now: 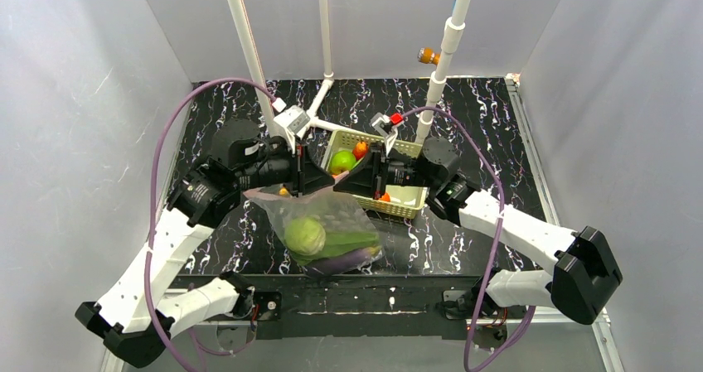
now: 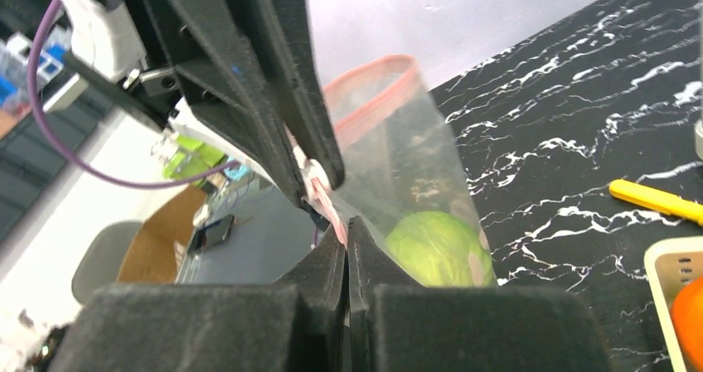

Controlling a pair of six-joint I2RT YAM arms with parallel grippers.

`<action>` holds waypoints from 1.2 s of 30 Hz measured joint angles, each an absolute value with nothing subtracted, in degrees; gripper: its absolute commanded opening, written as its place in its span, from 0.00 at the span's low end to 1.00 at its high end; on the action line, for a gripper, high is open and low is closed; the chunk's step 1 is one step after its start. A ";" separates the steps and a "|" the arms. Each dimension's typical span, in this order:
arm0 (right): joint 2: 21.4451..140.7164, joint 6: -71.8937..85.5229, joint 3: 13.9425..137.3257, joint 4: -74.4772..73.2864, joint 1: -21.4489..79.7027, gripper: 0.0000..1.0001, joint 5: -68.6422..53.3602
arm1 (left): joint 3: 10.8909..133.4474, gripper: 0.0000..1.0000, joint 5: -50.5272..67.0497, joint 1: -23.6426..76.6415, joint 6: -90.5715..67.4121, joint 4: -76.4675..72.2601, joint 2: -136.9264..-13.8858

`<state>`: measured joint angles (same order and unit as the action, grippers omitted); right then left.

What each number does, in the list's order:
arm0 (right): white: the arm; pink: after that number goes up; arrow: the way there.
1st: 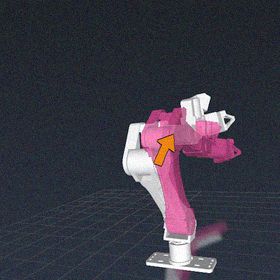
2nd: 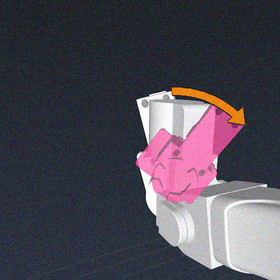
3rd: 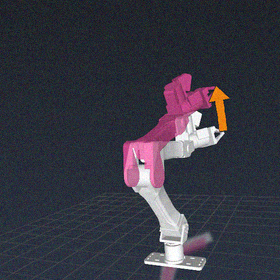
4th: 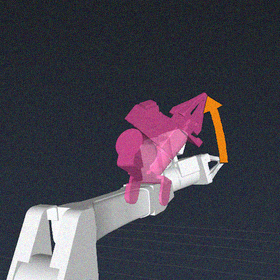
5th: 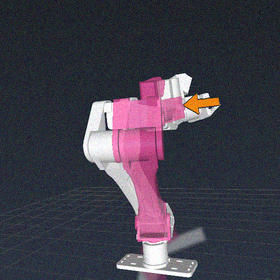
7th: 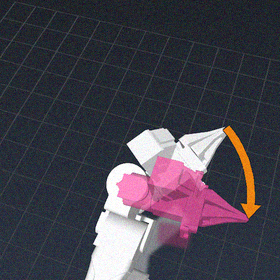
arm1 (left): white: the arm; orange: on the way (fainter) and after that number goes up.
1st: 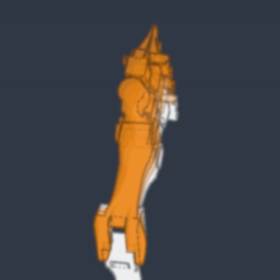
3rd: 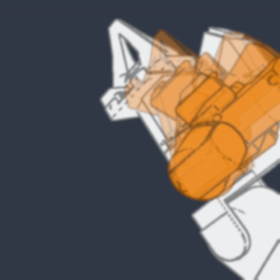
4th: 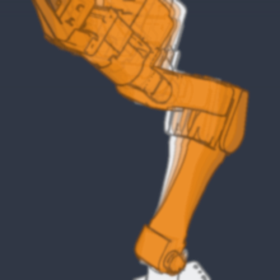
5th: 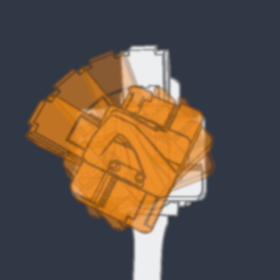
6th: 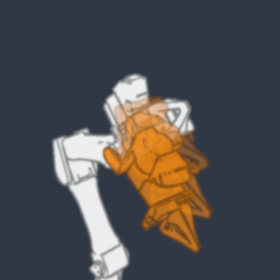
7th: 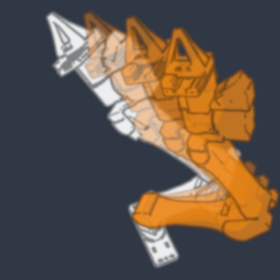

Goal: Place the food in the zip-top bag and seal the zipper
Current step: Zip the zipper food storage bag at the center of the board, then place the zipper food storage bag at the center of the board.

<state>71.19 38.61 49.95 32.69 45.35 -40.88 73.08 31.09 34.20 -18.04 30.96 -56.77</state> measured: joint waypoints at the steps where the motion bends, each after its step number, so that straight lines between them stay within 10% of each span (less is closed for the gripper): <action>1: 71.02 39.99 48.95 33.73 45.31 0.01 -39.40 | 73.08 0.00 29.98 34.20 -17.56 32.35 -56.30; 29: 70.74 48.98 41.83 36.06 36.56 0.01 -26.31 | 75.96 0.00 7.68 34.22 -16.91 60.14 -39.55; 36: 71.37 46.02 44.71 32.25 38.32 0.01 -23.20 | 77.64 0.73 3.53 34.22 -18.00 64.32 -39.42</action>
